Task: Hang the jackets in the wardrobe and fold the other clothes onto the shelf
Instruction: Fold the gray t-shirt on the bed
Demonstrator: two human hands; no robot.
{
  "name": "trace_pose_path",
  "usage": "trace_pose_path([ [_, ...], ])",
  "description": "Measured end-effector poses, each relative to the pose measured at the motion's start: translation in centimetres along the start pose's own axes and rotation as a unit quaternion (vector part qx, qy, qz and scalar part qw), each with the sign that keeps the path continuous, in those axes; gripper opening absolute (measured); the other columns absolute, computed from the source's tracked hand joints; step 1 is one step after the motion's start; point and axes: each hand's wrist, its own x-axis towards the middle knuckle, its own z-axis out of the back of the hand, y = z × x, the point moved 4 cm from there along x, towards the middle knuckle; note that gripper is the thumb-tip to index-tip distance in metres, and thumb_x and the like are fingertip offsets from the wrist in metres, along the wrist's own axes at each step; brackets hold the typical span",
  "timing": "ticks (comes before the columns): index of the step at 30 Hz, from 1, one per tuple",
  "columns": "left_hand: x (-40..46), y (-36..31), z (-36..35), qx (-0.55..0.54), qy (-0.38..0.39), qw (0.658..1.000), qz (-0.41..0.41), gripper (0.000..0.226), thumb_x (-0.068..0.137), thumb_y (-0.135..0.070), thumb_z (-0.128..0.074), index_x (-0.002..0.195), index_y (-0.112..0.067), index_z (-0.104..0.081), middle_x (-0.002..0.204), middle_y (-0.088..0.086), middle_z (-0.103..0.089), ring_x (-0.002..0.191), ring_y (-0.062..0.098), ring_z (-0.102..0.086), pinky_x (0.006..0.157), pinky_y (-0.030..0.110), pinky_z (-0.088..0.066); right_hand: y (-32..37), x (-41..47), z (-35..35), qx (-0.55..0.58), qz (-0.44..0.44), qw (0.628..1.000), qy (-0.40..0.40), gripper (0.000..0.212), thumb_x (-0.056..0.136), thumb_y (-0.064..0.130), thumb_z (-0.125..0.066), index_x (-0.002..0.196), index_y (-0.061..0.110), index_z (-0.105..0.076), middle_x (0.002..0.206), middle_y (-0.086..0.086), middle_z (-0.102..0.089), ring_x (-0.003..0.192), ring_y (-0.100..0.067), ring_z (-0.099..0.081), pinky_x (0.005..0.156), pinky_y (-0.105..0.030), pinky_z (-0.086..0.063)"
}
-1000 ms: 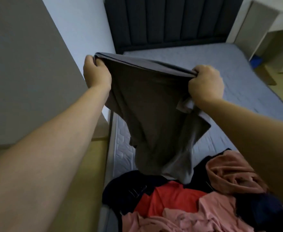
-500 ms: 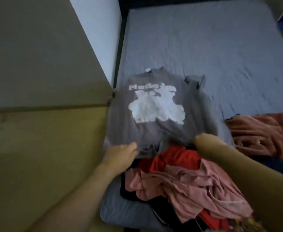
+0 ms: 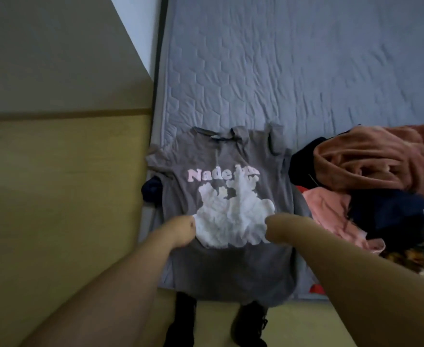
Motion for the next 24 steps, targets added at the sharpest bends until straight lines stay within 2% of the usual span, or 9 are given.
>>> trace_pose_path([
  [2, 1.4, -0.2, 4.8, -0.092, -0.104, 0.99, 0.022, 0.021, 0.096, -0.018, -0.039, 0.077, -0.015, -0.047, 0.089, 0.011, -0.056, 0.075, 0.023, -0.049, 0.062, 0.031, -0.034, 0.2, 0.8, 3.4, 0.033, 0.004, 0.998, -0.062, 0.05, 0.093, 0.028, -0.045, 0.141, 0.015, -0.039, 0.142, -0.01, -0.044, 0.125, -0.03, -0.047, 0.105, -0.041, -0.04],
  [4, 3.0, 1.1, 7.9, -0.167, -0.169, 0.97, 0.055, 0.015, 0.094, -0.016, -0.042, 0.087, -0.013, -0.055, 0.093, 0.011, -0.06, 0.078, 0.025, -0.054, 0.066, 0.03, -0.04, 1.7, 2.2, 6.3, 0.079, 0.006, 0.992, -0.1, 0.055, 0.093, 0.027, -0.043, 0.146, 0.016, -0.032, 0.148, -0.012, -0.037, 0.131, -0.034, -0.041, 0.107, -0.045, -0.037],
  [7, 6.5, 3.8, 10.8, -0.317, -0.241, 0.913, 0.093, 0.02, 0.094, -0.013, -0.047, 0.109, -0.014, -0.06, 0.118, 0.019, -0.062, 0.105, 0.034, -0.06, 0.093, 0.04, -0.049, 5.5, 5.9, 9.0, 0.15, 0.034, 0.978, -0.142, 0.063, 0.094, 0.032, -0.043, 0.15, 0.017, -0.019, 0.157, -0.011, -0.021, 0.141, -0.036, -0.023, 0.112, -0.048, -0.027],
  [10, 11.0, 7.7, 11.9, -0.45, -0.244, 0.848, 0.134, 0.022, 0.095, -0.007, -0.042, 0.11, -0.006, -0.058, 0.125, 0.027, -0.057, 0.105, 0.033, -0.061, 0.077, 0.038, -0.046, 9.5, 11.4, 11.0, 0.178, 0.071, 0.967, -0.17, 0.057, 0.093, 0.027, -0.044, 0.146, 0.019, -0.027, 0.151, -0.011, -0.031, 0.134, -0.034, -0.036, 0.105, -0.044, -0.035],
  [12, 14.5, 11.0, 12.1, -0.502, -0.238, 0.814, 0.169, 0.033, 0.093, -0.006, -0.043, 0.122, 0.005, -0.056, 0.126, 0.028, -0.057, 0.104, 0.034, -0.061, 0.073, 0.037, -0.042, 11.8, 15.5, 11.7, 0.196, 0.084, 0.962, -0.172, 0.058, 0.093, 0.024, -0.045, 0.148, 0.018, -0.026, 0.152, -0.011, -0.03, 0.133, -0.035, -0.038, 0.106, -0.044, -0.037],
  [16, 20.8, 15.0, 12.5, -0.599, -0.222, 0.749, 0.173, 0.036, 0.098, -0.009, -0.044, 0.131, 0.0, -0.054, 0.093, 0.009, -0.062, 0.069, 0.018, -0.052, 0.067, 0.029, -0.045, 15.2, 23.3, 14.1, 0.17, 0.112, 0.958, -0.203, 0.058, 0.091, 0.017, -0.048, 0.147, 0.017, -0.031, 0.151, -0.011, -0.028, 0.134, -0.035, -0.036, 0.109, -0.046, -0.034],
  [19, 23.8, 15.5, 11.5, -0.64, -0.157, 0.736, 0.155, 0.031, 0.1, -0.014, -0.047, 0.13, -0.009, -0.054, 0.111, 0.008, -0.06, 0.08, 0.016, -0.055, 0.059, 0.023, -0.047, 17.1, 27.0, 17.1, 0.129, 0.152, 0.945, -0.261, 0.058, 0.09, 0.014, -0.047, 0.146, 0.019, -0.034, 0.154, -0.006, -0.026, 0.136, -0.033, -0.033, 0.112, -0.044, -0.031],
  [21, 25.0, 15.4, 10.6, -0.65, -0.128, 0.733, 0.155, 0.031, 0.099, -0.012, -0.051, 0.13, -0.007, -0.053, 0.111, 0.011, -0.06, 0.081, 0.017, -0.055, 0.058, 0.024, -0.045, 18.1, 28.9, 19.7, 0.05, 0.165, 0.938, -0.3, 0.06, 0.088, 0.016, -0.048, 0.145, 0.025, -0.034, 0.154, -0.001, -0.028, 0.137, -0.03, -0.032, 0.112, -0.044, -0.026],
  [24, 25.8, 15.3, 9.9, -0.644, -0.132, 0.74, 0.144, 0.042, 0.091, -0.009, -0.054, 0.132, -0.006, -0.047, 0.114, 0.016, -0.058, 0.094, 0.028, -0.057, 0.067, 0.03, -0.047, 20.9, 31.5, 22.7, -0.029, 0.167, 0.931, -0.323, 0.064, 0.087, 0.02, -0.049, 0.146, 0.034, -0.028, 0.151, 0.003, -0.034, 0.138, -0.026, -0.025, 0.107, -0.048, -0.018],
])
